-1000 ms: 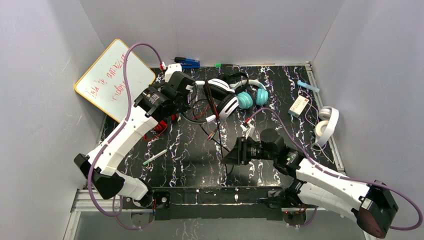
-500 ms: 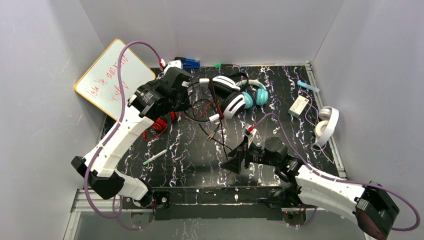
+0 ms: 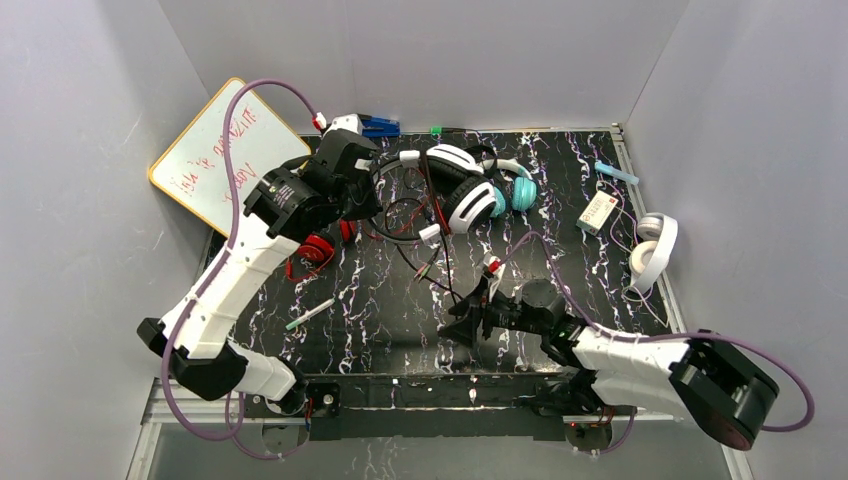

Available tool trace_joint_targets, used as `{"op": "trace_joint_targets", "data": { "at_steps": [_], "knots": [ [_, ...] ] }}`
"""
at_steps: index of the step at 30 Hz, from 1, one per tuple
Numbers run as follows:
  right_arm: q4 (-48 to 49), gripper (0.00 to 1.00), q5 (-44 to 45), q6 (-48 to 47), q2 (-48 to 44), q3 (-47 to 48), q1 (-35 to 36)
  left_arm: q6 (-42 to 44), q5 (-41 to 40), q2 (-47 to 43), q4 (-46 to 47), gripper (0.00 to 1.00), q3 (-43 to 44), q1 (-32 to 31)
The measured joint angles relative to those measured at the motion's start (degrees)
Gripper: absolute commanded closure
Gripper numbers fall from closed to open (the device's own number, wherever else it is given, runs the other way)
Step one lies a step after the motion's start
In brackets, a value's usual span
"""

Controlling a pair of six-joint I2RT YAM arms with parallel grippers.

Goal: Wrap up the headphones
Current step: Wrap the headphones cable around the headphones.

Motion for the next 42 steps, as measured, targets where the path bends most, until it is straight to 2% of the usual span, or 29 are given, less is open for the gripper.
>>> {"op": "trace_joint_targets", "data": {
  "at_steps": [3,6,8,11,14,19,25,29,34,38,42],
  "knots": [
    [5.27,0.34,-1.44,1.44,4.24,-1.33,0.02,-0.26,0.52,-0.61,0.13,1.0,0.63,0.0],
    [8.35,0.49,-2.1,2.84,6.86,-2.43,0.04,-0.46,0.98,-0.7,-0.39,1.0,2.67,0.0],
    [9.7,0.61,-2.01,3.96,7.21,-3.17,0.04,-0.85,1.46,-0.7,-0.66,1.0,4.09,0.0],
    [10.67,0.75,-0.83,5.51,6.6,-3.85,0.11,-1.6,2.51,-0.74,-0.76,1.0,6.32,0.0],
    [10.99,0.97,0.85,6.75,3.56,-5.25,0.15,-2.27,3.89,-1.01,-0.7,1.0,7.93,0.0],
    [9.33,0.99,2.56,7.48,-5.33,-7.78,0.13,-2.34,7.78,-2.45,-0.72,1.0,8.44,0.0],
    [-2.14,0.99,1.6,6.97,-12.22,-4.22,-1.11,1.44,17.42,-6.1,2.1,1.0,5.05,0.07],
    [-8.02,0.99,-1.51,7.26,-13.25,-0.44,-4.09,7.04,23.21,-11.74,5.29,1.0,-2.62,0.07],
    [-11.1,0.99,-4.28,9.49,-14.78,0.09,-8.24,14.8,24.46,-17.46,6.75,1.0,-7.61,0.07],
    [-13.9,0.99,-7.32,12.92,-11.74,1.73,-15.1,20.55,26.32,-21.68,8.98,1.0,-11.21,0.11],
    [-14.62,0.99,-14.71,16.57,-6.84,4.85,-22.58,25.14,30.27,-23.47,9.7,1.0,-15.69,0.11]
  ]
}}
